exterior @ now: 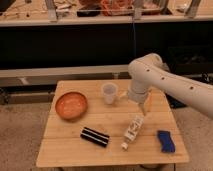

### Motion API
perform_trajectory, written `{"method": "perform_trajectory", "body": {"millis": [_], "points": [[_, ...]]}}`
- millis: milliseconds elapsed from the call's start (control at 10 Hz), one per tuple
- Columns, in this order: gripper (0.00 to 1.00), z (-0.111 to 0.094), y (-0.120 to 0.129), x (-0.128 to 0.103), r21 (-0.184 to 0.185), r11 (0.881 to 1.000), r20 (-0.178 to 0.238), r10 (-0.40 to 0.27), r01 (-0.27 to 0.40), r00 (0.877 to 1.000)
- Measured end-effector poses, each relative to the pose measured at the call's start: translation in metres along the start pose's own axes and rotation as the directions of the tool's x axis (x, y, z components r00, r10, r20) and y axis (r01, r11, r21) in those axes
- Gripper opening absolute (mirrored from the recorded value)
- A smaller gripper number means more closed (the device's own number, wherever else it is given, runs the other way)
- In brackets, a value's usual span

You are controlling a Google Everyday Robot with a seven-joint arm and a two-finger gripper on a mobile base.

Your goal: Move the arm in a circular motion

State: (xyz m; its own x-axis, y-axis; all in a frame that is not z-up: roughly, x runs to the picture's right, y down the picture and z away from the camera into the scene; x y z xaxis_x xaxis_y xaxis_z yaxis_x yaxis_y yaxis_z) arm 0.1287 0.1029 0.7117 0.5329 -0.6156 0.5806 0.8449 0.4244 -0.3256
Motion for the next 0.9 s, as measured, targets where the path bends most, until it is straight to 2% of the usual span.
{"method": "perform_trajectory", "body": {"millis": [400,700,900], "points": [[0.80,0.000,-0.012,-0.015,-0.027,0.997,-0.007,-0.075,0.075,0.997],[0.80,0.005,-0.053,-0.036,-0.021,0.991,-0.018,-0.131,0.131,0.991],[0.80,0.008,-0.061,-0.040,-0.032,0.986,-0.030,-0.163,0.162,0.986]]}}
